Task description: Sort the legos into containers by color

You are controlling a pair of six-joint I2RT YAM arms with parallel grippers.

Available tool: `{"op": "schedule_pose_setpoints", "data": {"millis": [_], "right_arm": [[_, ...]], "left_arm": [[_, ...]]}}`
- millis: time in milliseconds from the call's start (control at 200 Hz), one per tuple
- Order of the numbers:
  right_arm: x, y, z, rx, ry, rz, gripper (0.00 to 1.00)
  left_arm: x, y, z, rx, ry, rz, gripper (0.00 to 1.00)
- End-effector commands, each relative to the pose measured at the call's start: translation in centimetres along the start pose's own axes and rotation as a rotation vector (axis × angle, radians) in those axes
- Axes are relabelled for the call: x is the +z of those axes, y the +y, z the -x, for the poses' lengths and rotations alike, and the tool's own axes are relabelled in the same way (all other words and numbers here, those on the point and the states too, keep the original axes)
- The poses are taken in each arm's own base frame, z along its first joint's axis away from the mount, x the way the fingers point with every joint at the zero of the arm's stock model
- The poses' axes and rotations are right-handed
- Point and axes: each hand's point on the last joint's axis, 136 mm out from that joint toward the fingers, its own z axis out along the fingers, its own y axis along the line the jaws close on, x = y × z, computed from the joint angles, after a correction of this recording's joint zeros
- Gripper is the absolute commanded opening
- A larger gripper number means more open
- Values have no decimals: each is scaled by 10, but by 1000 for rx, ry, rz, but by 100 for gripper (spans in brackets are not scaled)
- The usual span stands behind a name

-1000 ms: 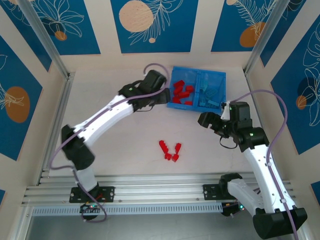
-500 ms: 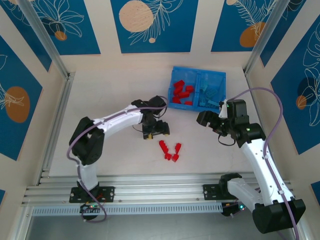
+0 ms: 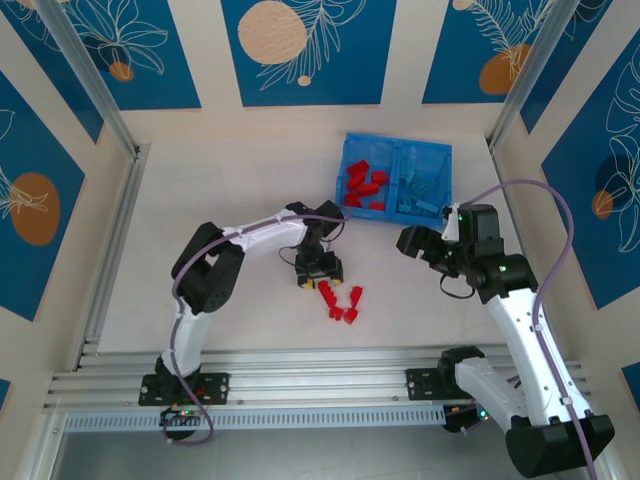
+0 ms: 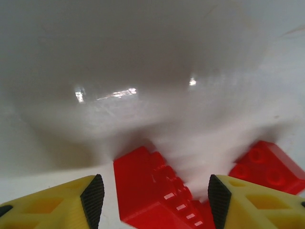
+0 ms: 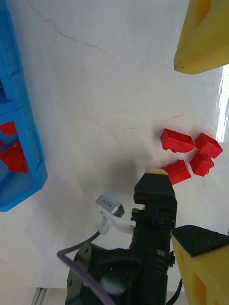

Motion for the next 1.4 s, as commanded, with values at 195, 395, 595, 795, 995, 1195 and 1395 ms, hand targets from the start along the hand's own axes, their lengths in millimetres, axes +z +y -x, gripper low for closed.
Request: {"op": "schedule_pose_setpoints", "data": {"millis": [195, 395, 595, 795, 995, 1195, 1395], "right_arm": [[-3, -8, -8, 9, 4, -27, 84], [-3, -8, -8, 12, 4, -26, 84], [-2, -7, -8, 10, 7, -25, 84], [-2, -5, -6, 13, 5, -19, 84], [-7, 0, 0, -13, -21, -15, 84], [-5, 6, 6, -30, -31, -1, 84], [-11, 10, 7, -53, -20, -4, 84]], "left_arm": [[10, 9, -10, 30, 74, 46, 45], [5, 13, -7, 67, 48, 77, 29], [-9, 12, 3, 86, -19, 77, 24], [-61, -13, 29, 164, -207, 50, 20], [-157, -65, 72, 335, -533, -4, 18], [-213, -113, 141, 496, -876, 36, 16], [-226, -144, 210, 540, -1107, 62, 14]]}}
